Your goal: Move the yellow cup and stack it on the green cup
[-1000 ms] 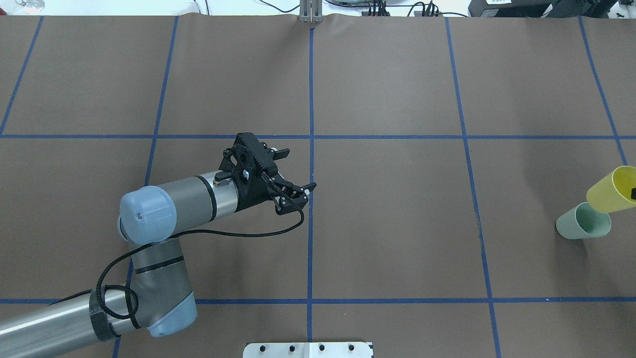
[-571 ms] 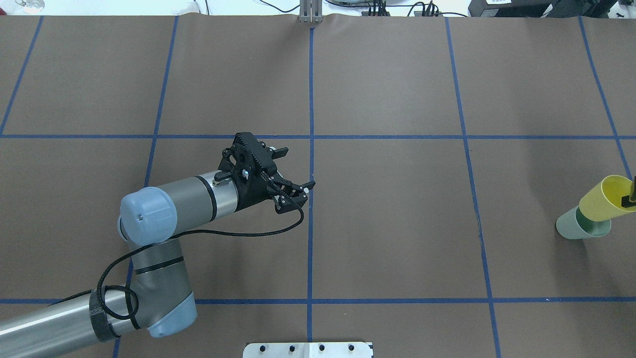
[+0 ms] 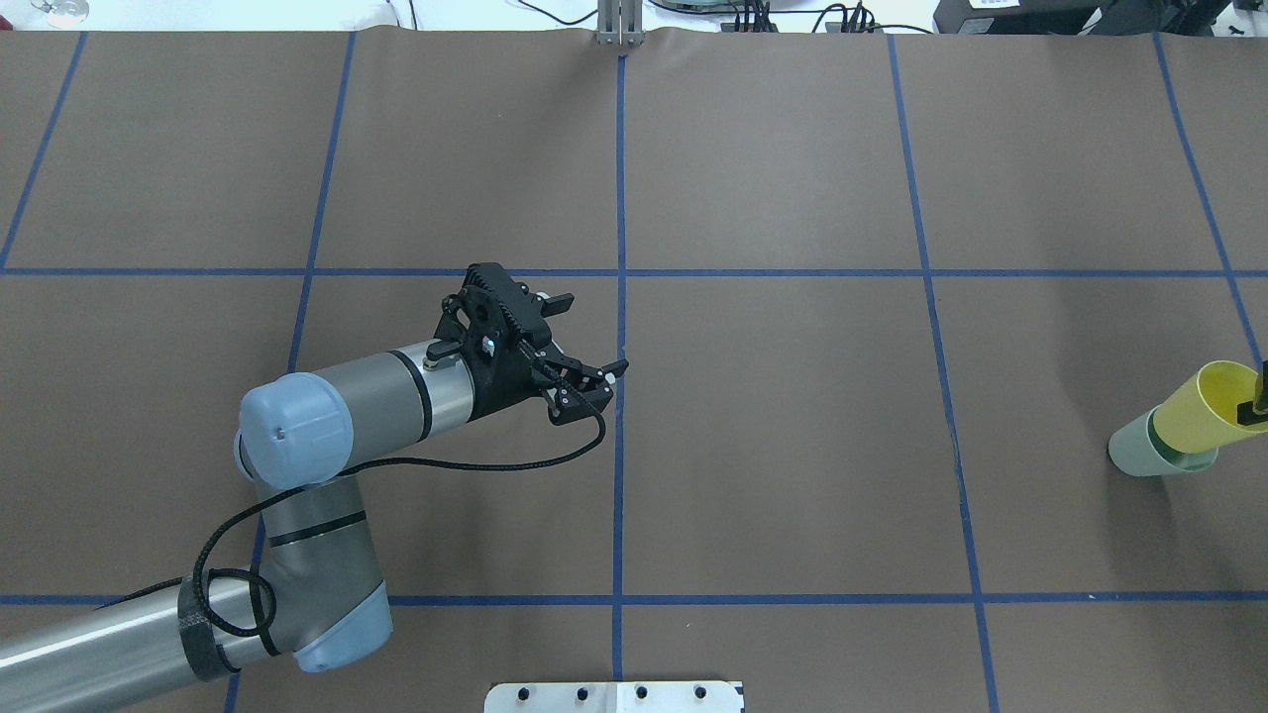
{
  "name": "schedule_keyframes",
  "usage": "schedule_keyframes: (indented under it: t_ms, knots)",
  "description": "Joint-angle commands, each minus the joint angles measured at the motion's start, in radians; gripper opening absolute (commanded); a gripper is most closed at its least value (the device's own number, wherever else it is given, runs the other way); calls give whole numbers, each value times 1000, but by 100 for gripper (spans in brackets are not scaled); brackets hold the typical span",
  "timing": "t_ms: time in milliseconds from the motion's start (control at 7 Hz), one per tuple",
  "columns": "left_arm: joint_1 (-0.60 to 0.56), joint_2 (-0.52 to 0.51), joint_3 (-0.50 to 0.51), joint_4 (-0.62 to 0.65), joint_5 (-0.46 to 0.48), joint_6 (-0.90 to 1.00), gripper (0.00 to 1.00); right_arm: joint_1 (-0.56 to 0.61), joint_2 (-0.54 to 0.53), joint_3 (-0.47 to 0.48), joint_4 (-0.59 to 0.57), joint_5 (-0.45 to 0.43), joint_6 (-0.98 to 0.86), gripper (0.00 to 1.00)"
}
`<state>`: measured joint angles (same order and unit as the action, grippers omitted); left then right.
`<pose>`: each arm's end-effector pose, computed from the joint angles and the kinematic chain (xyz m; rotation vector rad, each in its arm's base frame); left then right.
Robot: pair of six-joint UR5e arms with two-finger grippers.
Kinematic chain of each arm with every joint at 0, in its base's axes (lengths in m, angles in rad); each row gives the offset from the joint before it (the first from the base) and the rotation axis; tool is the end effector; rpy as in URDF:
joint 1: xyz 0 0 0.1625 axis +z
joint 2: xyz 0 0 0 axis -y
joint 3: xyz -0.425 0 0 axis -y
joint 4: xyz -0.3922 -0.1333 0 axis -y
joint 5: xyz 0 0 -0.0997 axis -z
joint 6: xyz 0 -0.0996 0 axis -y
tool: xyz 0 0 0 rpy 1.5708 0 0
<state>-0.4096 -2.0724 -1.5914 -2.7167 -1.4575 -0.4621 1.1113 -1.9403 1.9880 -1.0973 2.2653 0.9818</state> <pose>0.5231 -0.3847 0.2307 1.2216 1.1617 0.4333 -0.0986 -0.3560 0.5568 -0.0723 -0.8420 0.3101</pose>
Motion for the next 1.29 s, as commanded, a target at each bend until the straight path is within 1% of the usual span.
schedule_keyframes:
  t_ms: [0, 286, 429, 571, 714, 857, 1000, 1143]
  knots:
    - [2, -2, 1, 0, 0, -4, 100, -1, 0, -6, 1, 10, 0, 0]
    - [2, -3, -1, 0, 0, -4, 100, -1, 0, -21, 1, 10, 0, 0]
    - [2, -8, -1, 0, 0, -6, 100, -1, 1, -29, 5, 10, 0, 21]
    - [2, -11, -1, 0, -1, -6, 100, -1, 1, -29, 10, 11, -2, 81]
    - [2, -11, -1, 2, -3, -7, 100, -1, 1, -29, 13, 11, 3, 100]
    - [0, -3, -8, 9, -3, -7, 100, 2, 3, -25, 14, 8, 0, 100]
    - [-24, 46, -4, 11, 14, -7, 100, 4, 13, -20, 16, 3, -2, 100]
    - [-110, 98, 46, 15, 23, -9, 100, 12, 47, -31, 14, -4, -3, 100]
